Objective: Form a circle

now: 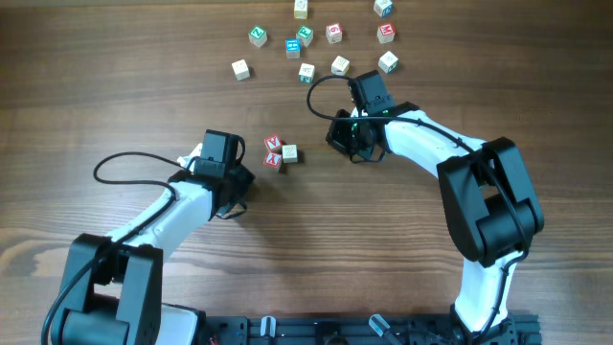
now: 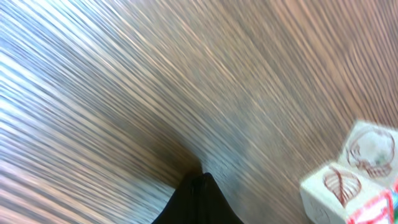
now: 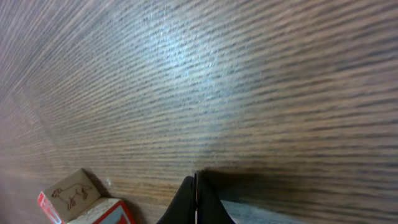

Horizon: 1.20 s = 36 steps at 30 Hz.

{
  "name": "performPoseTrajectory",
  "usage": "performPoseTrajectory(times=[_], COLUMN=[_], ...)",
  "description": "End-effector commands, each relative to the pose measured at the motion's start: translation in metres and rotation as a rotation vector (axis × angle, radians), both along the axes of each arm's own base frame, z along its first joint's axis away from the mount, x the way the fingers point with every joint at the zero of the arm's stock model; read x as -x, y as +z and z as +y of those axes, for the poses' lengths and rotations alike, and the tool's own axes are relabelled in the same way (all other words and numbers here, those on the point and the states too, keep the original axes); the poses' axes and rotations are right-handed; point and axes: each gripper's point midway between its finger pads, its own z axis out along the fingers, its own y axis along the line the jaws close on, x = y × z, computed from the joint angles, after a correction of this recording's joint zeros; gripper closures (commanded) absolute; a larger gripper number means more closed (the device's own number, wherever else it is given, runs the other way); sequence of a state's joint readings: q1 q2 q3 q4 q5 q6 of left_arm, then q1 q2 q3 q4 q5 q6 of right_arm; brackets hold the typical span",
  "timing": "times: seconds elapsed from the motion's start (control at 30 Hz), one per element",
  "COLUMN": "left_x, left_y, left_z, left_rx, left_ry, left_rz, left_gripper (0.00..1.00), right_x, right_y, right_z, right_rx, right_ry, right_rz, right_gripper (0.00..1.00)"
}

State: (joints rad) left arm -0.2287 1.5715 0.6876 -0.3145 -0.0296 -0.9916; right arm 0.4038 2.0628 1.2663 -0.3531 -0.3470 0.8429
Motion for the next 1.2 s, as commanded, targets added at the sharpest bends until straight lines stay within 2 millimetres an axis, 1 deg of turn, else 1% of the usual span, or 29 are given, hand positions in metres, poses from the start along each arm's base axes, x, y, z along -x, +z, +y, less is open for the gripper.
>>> performPoseTrajectory(times=[0.0, 0.1, 0.17, 0.23, 0.3, 0.4, 0.53, 0.63, 1.03, 1.17], left_x=[0.005, -0.004, -0.021, -0.036, -0.046, -0.055, -0.055, -0.053, -0.054, -0.056], left_y=[-0.006, -0.003, 0.005, 0.013, 0.019, 0.025, 0.024, 0.024, 0.028, 0.032], left_z=[0.031, 0.033, 0.029, 0.025, 0.021, 0.011, 0.002, -0.011, -0.029, -0.039], left_rx=[-0.168, -0.179, -0.162, -0.137, -0.117, -0.067, -0.017, 0.063, 0.160, 0.185], left_ry=[0.045, 0.056, 0.064, 0.068, 0.069, 0.053, 0.031, 0.020, -0.008, -0.016], left_rz=[0.005, -0.036, -0.109, -0.178, -0.226, -0.267, -0.262, -0.248, -0.252, -0.267], left_gripper=[0.96, 0.96, 0.96, 0.96, 0.96, 0.96, 0.96, 0.96, 0.96, 0.96], right_x=[0.012, 0.010, 0.008, 0.006, 0.005, 0.005, 0.003, 0.003, 0.003, 0.003], right_y=[-0.011, -0.008, -0.007, -0.007, -0.007, -0.007, -0.009, -0.009, -0.009, -0.009], right_z=[0.007, 0.014, 0.018, 0.017, 0.016, 0.015, 0.013, 0.013, 0.013, 0.013], right_rx=[-0.017, -0.028, -0.033, -0.029, -0.020, -0.016, 0.001, 0.001, 0.001, 0.001], right_ry=[0.029, 0.042, 0.050, 0.046, 0.042, 0.039, 0.029, 0.029, 0.029, 0.028], right_rz=[0.039, 0.014, -0.003, -0.009, -0.014, -0.015, -0.022, -0.021, -0.022, -0.022], right_gripper=[0.95, 0.96, 0.95, 0.95, 0.95, 0.95, 0.95, 0.95, 0.95, 0.94])
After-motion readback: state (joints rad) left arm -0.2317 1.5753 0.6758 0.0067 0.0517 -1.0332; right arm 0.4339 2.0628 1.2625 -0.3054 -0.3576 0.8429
